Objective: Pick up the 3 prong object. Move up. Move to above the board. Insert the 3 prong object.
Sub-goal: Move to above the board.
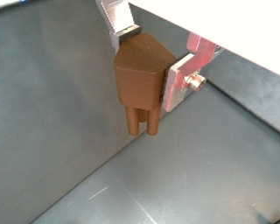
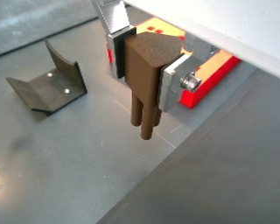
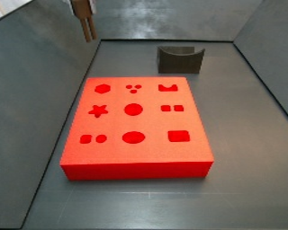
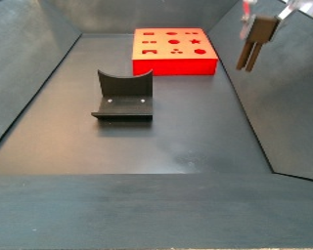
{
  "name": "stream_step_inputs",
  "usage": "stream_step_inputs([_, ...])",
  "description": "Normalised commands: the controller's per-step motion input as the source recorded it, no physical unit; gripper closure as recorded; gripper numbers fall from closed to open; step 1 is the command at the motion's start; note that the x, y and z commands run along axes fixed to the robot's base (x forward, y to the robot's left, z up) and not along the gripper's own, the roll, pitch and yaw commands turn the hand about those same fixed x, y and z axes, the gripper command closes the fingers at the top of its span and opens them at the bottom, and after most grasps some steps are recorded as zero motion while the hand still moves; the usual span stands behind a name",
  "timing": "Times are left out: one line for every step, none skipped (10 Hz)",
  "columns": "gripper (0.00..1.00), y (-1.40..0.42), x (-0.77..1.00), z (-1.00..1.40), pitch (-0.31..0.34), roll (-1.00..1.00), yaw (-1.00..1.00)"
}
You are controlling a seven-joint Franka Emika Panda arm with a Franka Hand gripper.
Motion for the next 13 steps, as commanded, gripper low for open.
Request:
stream_step_inputs([1.00, 0.09, -0.30, 1.00, 0.037, 0.02, 0.02])
stream_step_inputs([1.00, 0.09, -0.31, 1.00, 0.043, 0.03, 0.01])
stream_step_inputs([1.00, 0.09, -0.32, 1.00, 0.059, 0.03, 0.00])
stream_step_inputs([1.00, 0.09, -0.33, 1.00, 0.071, 0.02, 0.00])
stream_step_inputs([1.00, 0.08, -0.35, 1.00, 0.079, 0.02, -0.01])
stream_step_inputs([1.00, 0.08, -0.39, 1.00, 0.082, 0.02, -0.01])
stream_step_inputs([1.00, 0.08, -0.42, 1.00, 0.082, 0.01, -0.01])
stream_step_inputs([1.00, 0.07, -0.47, 1.00, 0.078, 0.01, -0.01])
stream_step_inputs([1.00, 0.07, -0.54, 1.00, 0.074, 0.01, -0.01])
stream_step_inputs([1.00, 0.07, -0.61, 1.00, 0.073, 0.01, -0.01])
stream_step_inputs([1.00, 0.06, -0.65, 0.92, 0.071, 0.01, -0.01])
stream_step_inputs([1.00, 0.05, -0.65, 0.78, 0.073, 0.00, -0.01])
stream_step_inputs([1.00, 0.04, -0.65, 0.58, 0.075, 0.00, -0.01])
